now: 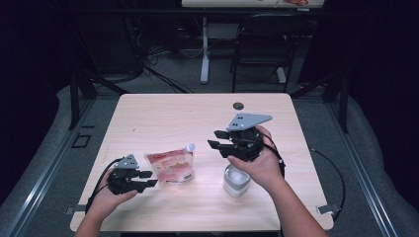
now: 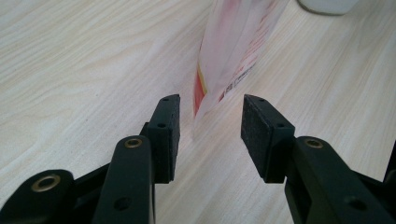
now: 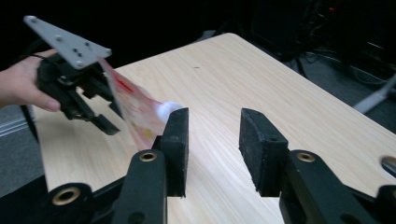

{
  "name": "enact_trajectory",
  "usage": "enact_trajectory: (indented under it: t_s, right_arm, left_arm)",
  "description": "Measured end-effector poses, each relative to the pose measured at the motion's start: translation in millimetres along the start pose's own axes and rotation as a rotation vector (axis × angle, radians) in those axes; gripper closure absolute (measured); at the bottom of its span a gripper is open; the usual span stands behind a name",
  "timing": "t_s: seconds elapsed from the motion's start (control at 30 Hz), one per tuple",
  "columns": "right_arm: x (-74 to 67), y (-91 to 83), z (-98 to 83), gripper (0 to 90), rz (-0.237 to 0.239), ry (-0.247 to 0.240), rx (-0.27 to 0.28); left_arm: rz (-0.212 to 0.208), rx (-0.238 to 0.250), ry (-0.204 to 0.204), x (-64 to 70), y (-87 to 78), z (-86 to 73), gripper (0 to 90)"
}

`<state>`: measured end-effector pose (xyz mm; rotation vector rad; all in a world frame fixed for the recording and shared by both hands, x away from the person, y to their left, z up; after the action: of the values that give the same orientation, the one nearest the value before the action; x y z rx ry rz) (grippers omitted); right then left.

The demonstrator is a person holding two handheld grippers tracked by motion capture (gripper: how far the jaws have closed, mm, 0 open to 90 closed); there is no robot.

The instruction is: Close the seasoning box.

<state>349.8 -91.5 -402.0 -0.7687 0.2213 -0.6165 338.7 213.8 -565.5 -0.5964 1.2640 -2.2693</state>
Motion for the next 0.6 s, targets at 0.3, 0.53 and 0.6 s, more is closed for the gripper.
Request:
enact_trajectory:
  t_s: [0.3, 0.53, 0.6]
  right_arm:
    - [28.9, -17.0, -26.9, 73.2, -0.093, 0.098, 0.017]
    - [50.1, -28.3, -49.0, 78.3, -0.141, 0.156, 0.0]
    - [56.1, -31.1, -55.7, 78.8, -0.147, 0.178, 0.007]
  left_arm:
    - [0.002, -0.016, 0.02, 0.3, 2.2, 2.0, 57.3]
    - [0.005, -0.011, 0.015, -0.8, 1.2, 1.3, 57.2]
    - [0.009, -0.012, 0.013, -1.6, 1.0, 0.5, 57.3]
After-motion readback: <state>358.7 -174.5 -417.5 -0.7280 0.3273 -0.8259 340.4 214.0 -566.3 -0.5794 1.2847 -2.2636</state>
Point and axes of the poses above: each handheld gripper's, and its own axes: y roughly forward along the jaws, z roughly out of its top, x roughly to its right, the point moved 5 cm from there along y, roughly forward along the jaws, and after that the axes turned 15 degrees about -x, right-handed, at the moved point
